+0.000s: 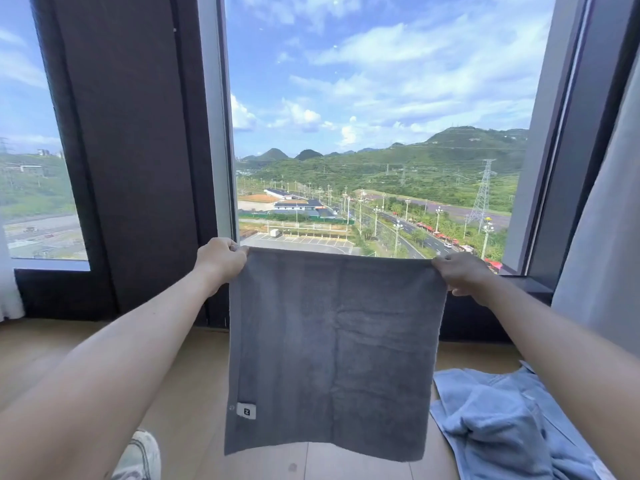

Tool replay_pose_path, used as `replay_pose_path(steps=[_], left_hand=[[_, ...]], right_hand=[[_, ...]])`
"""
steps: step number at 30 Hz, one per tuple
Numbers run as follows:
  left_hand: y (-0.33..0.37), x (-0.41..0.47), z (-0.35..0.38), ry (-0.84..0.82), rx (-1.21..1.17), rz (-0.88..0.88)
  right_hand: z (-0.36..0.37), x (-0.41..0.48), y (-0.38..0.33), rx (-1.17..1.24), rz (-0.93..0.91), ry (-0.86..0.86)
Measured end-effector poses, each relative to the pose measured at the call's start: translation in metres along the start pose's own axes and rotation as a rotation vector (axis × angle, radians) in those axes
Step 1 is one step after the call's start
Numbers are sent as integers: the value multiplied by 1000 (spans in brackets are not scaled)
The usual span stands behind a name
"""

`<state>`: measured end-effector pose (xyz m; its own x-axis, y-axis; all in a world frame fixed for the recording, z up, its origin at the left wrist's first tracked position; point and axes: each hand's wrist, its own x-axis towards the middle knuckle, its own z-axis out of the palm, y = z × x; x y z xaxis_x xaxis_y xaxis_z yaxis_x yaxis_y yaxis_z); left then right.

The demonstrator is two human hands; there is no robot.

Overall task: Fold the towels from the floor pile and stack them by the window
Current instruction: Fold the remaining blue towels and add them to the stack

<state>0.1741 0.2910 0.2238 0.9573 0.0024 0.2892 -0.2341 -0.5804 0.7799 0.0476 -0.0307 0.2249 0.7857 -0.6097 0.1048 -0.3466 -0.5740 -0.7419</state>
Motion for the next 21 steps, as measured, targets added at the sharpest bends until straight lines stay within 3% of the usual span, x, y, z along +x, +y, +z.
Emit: replay_pose_path(steps=[4,13,21], left_hand=[[-6,3,-3,-6,-179,-118],[-15,-7,3,-17,-303,-238],[33,-43,34,-270,-725,-318]], right_hand=[[3,-3,-7,224,39,-3],[11,-18,-5,220,0,18],[45,-45,-37,514,-69,-209]])
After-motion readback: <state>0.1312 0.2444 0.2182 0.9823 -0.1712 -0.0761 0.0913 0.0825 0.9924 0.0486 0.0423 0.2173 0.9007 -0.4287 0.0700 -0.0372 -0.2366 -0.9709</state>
